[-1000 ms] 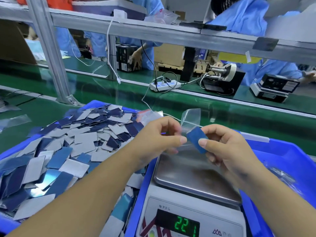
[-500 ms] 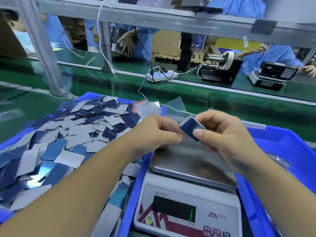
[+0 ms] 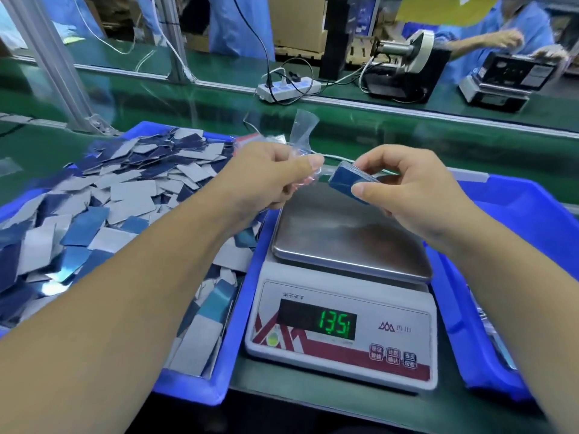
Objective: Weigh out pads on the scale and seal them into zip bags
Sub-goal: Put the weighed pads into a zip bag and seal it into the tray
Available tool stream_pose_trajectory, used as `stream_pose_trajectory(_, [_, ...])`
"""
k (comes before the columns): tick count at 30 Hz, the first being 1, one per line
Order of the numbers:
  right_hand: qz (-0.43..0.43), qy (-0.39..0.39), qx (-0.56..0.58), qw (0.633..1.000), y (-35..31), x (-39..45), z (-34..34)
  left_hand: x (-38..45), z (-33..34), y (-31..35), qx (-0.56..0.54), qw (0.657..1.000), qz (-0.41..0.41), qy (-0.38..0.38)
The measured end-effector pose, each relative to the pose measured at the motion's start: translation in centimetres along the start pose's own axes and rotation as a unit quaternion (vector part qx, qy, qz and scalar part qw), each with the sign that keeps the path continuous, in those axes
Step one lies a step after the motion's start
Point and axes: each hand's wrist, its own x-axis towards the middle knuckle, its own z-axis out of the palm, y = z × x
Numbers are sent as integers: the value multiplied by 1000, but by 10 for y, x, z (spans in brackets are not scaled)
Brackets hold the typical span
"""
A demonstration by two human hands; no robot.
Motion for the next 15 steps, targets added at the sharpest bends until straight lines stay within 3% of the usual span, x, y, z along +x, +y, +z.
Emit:
stream_pose_trajectory(7, [-5, -50, -175, 983, 2, -1, 1, -2, 0, -2, -35, 998, -32, -27])
stream_pose_trajectory(15, [-18, -100, -197, 975, 3, 0, 2, -3, 0, -3, 33, 997, -19, -61])
